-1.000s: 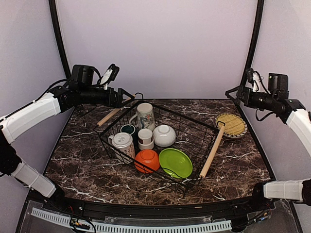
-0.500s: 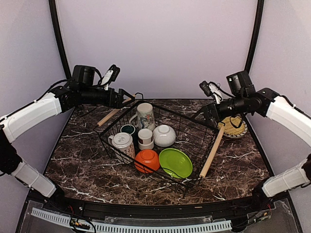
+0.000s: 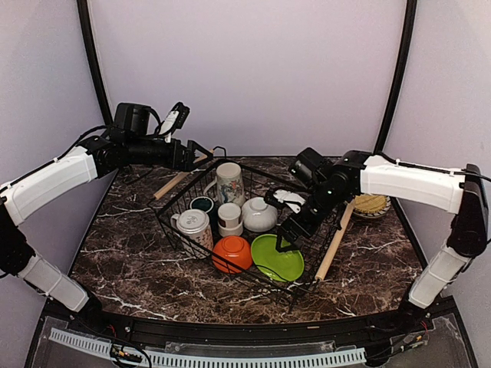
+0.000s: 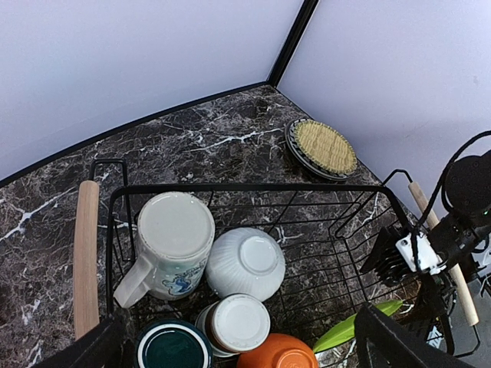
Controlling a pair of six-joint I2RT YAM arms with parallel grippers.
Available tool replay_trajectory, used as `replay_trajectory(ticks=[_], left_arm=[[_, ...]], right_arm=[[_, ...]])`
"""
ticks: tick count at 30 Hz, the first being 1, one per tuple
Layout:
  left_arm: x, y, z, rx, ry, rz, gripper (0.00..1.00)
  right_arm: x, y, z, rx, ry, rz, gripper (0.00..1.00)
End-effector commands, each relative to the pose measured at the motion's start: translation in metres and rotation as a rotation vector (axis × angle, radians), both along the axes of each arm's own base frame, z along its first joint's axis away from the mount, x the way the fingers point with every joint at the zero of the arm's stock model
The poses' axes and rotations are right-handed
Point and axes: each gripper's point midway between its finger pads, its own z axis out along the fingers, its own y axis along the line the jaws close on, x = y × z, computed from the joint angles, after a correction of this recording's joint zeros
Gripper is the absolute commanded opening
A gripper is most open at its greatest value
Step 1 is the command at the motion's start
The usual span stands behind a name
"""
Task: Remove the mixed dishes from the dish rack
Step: Grab the plate from the dish rack.
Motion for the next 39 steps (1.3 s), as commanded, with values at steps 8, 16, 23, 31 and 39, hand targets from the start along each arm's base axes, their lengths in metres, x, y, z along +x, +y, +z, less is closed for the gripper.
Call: replay_trajectory(ticks=[8, 16, 23, 31, 39], left_arm=[[-0.002, -0.004, 0.000, -0.001, 0.010, -0.013, 0.99], [-0.003, -0.004, 0.001, -0.001, 0.012, -0.014, 0.99], [-0.003, -0.004, 0.002, -0.004, 0.013, -0.015, 0.99], [-0.003, -0.004, 0.001, -0.003, 0.015, -0.018, 0.99], [-0.003, -0.005, 0.000, -0.003, 0.020, -0.019, 0.99]], right_arm=[[0.000, 0.011, -0.038, -0.229, -0.044, 0.043, 0.78], [-0.002, 0.009, -0.048, -0.313, -0.048, 0.049, 0.56], [-0.006, 0.014, -0.036, -0.299, -0.050, 0.051, 0.26], [-0.003, 0.017, -0.014, -0.262, -0.087, 0.044, 0.09], [0.005, 0.017, 0.016, -0.218, -0.161, 0.022, 0.05]])
